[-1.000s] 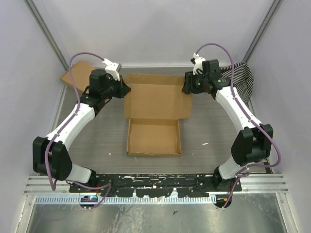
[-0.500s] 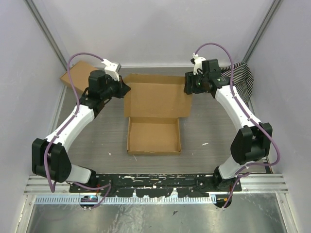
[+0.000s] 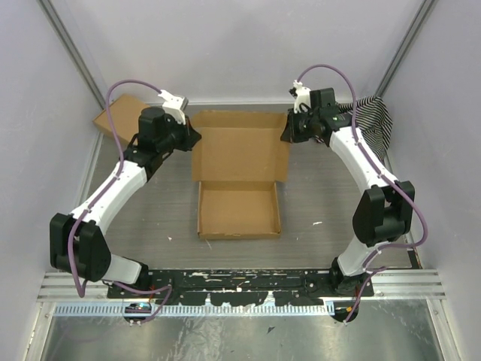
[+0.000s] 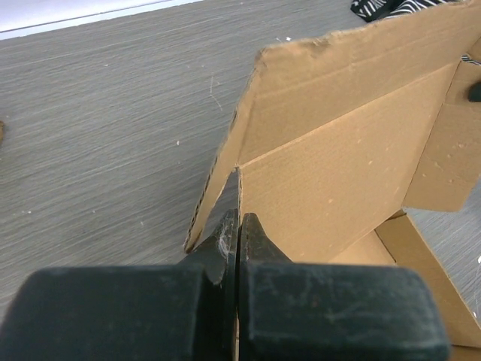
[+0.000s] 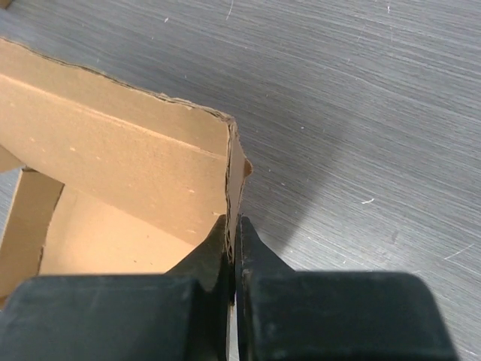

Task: Fold the paper box

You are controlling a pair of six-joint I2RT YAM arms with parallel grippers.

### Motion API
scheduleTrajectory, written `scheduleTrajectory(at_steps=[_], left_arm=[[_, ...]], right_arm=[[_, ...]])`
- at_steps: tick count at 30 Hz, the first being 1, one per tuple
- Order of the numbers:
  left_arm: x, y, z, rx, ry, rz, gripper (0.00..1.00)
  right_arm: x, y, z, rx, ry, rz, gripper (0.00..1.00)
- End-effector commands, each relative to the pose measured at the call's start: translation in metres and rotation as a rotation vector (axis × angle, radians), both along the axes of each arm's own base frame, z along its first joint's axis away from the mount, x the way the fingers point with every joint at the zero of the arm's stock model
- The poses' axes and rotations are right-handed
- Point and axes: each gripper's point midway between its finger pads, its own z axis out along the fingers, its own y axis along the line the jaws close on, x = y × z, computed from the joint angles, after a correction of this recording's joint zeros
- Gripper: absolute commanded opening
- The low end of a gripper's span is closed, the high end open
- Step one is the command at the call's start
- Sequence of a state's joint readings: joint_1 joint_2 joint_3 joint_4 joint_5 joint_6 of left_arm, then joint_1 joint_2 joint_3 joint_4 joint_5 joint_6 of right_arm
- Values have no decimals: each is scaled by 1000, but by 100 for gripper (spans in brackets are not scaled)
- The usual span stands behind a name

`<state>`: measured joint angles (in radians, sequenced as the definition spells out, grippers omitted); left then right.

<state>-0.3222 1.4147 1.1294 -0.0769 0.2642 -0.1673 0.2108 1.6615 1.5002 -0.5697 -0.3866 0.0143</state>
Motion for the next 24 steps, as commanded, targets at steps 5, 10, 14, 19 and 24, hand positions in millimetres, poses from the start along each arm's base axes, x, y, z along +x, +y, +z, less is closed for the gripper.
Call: scheduleTrajectory(at_steps=[5, 10, 14, 19, 24], left_arm=[[16, -15, 39, 26, -59, 40, 0], [36, -16, 42, 26, -58, 103, 0], [54, -20, 47, 18, -66, 141, 0], [77, -23, 62, -26, -106, 195, 1], [91, -28, 63, -48, -98, 210, 17]], right_arm=[[33, 1, 27, 12, -45, -130, 1], [60, -9, 53, 29, -161, -268, 1], [80, -16, 72, 52, -260, -357, 1], [92, -15, 106, 88, -443, -430, 1], [84, -12, 120, 99, -587, -487, 1]])
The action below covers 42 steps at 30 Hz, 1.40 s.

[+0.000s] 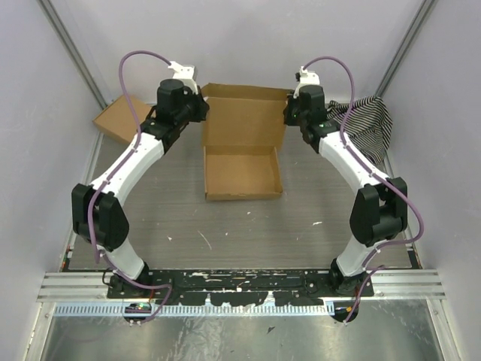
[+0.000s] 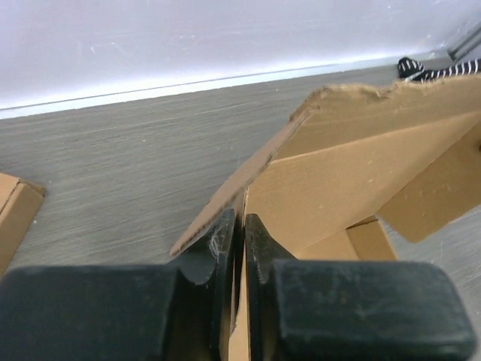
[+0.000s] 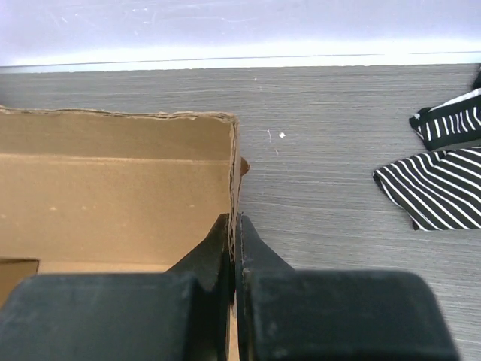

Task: Fold the paper box

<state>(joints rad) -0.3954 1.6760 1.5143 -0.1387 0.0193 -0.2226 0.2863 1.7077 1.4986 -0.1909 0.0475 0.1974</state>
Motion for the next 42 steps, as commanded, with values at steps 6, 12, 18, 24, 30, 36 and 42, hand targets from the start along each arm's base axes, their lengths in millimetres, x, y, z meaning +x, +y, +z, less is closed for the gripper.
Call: scheduleTrajectory(at_steps=[6, 12, 18, 24, 30, 36, 42], left_arm=[[-2, -2, -13, -82, 18, 33, 21], [-38, 15, -42, -78, 68, 60, 21], [-68, 26, -50, -105, 89, 80, 20], [-90, 23, -63, -137, 136, 81, 20], [-106, 25, -70, -142, 149, 110, 16], [-116, 31, -62, -194, 117, 159, 12], [-128, 32, -66, -205, 95, 181, 4]], right_arm=[[-23, -3, 57, 67, -354, -157, 1], [-61, -2, 37, 92, -370, -196, 1], [-89, 6, 17, 110, -350, -202, 1], [-104, 12, -11, 108, -273, -233, 1], [-127, 16, -26, 130, -241, -279, 1], [-146, 10, -35, 140, -244, -354, 1], [-155, 0, -48, 144, -239, -404, 1]])
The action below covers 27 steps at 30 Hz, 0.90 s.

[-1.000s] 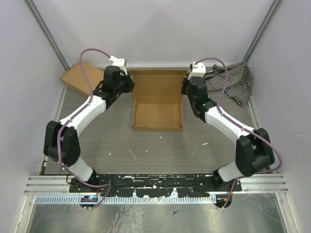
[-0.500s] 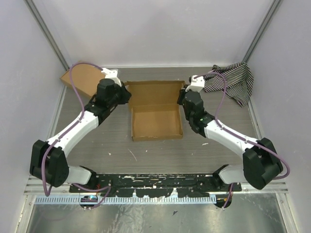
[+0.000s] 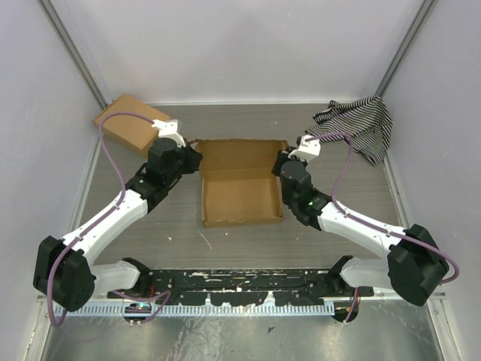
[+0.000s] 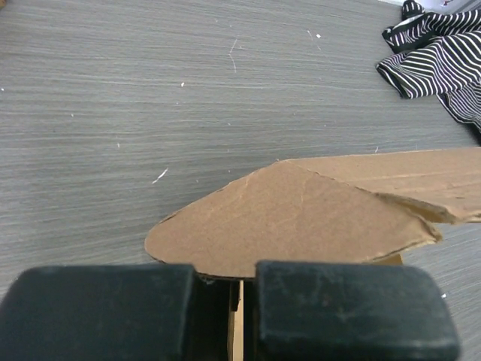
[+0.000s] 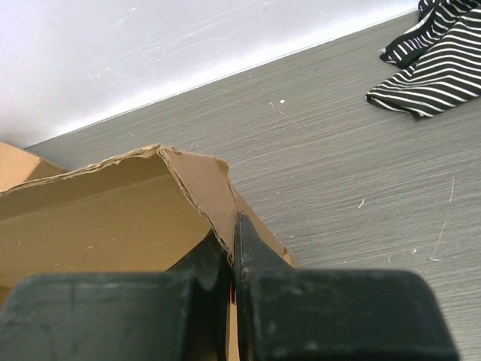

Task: Fold the paper box

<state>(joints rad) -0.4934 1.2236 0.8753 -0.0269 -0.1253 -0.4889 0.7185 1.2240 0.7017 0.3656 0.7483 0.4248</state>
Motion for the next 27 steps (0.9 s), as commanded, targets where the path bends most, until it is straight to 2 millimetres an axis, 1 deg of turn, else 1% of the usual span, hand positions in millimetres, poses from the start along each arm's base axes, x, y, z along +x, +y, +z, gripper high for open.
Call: scheduleTrajectory(at_steps=[1, 2, 4, 5, 7, 8, 10, 13, 18, 20, 22, 23, 26, 27], left_arm=[[-3, 7, 7, -39, -46, 66, 1], [-5, 8, 4, -37, -45, 69, 0], [-7, 10, 0, -31, -41, 71, 0], [-8, 10, -1, -29, -40, 69, 0], [-9, 10, -4, -26, -37, 67, 0], [-9, 9, -4, -26, -36, 66, 0], [-10, 8, -7, -22, -32, 63, 0], [-12, 6, -8, -15, -33, 60, 0], [-12, 4, -5, 17, -79, 69, 0], [-11, 2, -5, 42, -108, 79, 0], [-11, -3, -4, 44, -137, 79, 0], [-12, -3, -4, 51, -147, 83, 0], [-17, -3, -5, 80, -166, 98, 0], [-19, -2, -7, 88, -167, 100, 0]], right_arm=[[-11, -22, -21, -6, 46, -102, 2], [-11, -23, -20, -9, 50, -102, 8], [-15, -25, -16, -17, 59, -97, 33], [-16, -26, -13, -25, 61, -88, 43], [-21, -28, -7, -54, 78, -76, 55], [-23, -29, 0, -63, 82, -64, 63], [-29, -31, 9, -89, 94, -41, 69], [-42, -38, 24, -108, 97, -3, 71], [-66, -64, 53, -99, 61, -23, 79], [-72, -69, 59, -105, 62, -18, 78], [-74, -64, 61, -130, 77, 31, 74], [-75, -62, 59, -142, 96, 45, 69], [-77, -49, 51, -175, 163, 117, 55], [-77, -46, 47, -179, 182, 135, 47]])
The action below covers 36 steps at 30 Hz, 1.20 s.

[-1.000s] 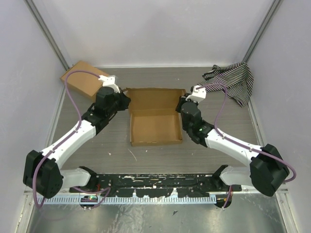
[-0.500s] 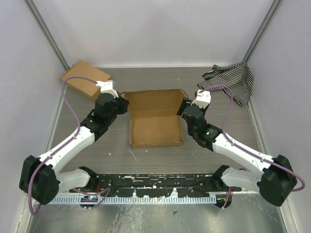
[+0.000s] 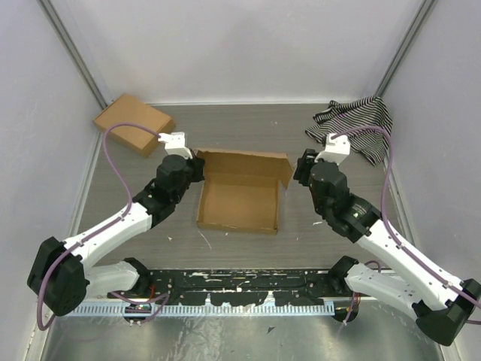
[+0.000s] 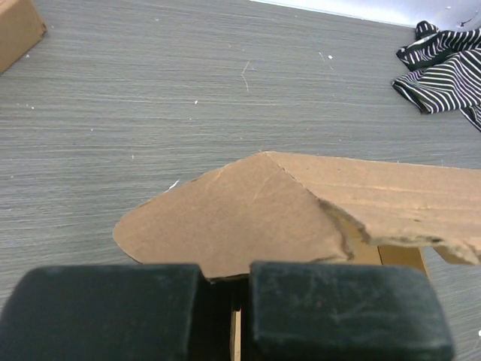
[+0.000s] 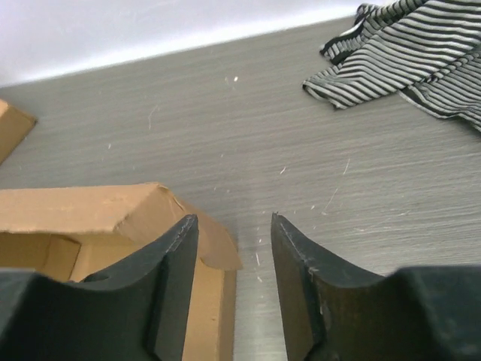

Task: Fold the paper box

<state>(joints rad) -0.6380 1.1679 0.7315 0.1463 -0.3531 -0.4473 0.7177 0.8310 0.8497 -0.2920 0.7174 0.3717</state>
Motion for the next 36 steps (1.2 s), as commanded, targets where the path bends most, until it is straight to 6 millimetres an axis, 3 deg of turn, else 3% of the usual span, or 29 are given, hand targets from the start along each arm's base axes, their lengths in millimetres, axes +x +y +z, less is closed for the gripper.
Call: scheduleTrajectory(at_steps=[1, 4, 7, 12, 19, 23, 26, 29, 36], left_arm=[[-4, 6, 0, 37, -46, 43, 0], [-11, 8, -7, 50, -36, 49, 0], [-17, 12, -14, 64, -23, 58, 0], [-22, 17, -20, 99, 16, 70, 0], [-27, 13, -21, 97, 35, 54, 0], [-29, 14, -21, 92, 32, 56, 0], [-30, 15, -17, 97, 37, 58, 0], [-31, 19, -11, 96, 42, 76, 0], [-25, 14, 12, 135, 91, 87, 0]], right_arm=[[-5, 17, -13, -48, 110, 106, 40], [-8, 24, -30, -30, 144, 137, 29], [-13, 31, -42, 6, 174, 168, 28], [-29, 34, -59, 68, 226, 205, 51], [-43, 33, -71, 69, 228, 260, 58], [-34, 39, -73, 57, 189, 272, 58], [-32, 46, -69, 59, 203, 294, 53], [-34, 39, -65, 65, 234, 248, 47], [-58, 32, -47, 72, 275, 301, 45]])
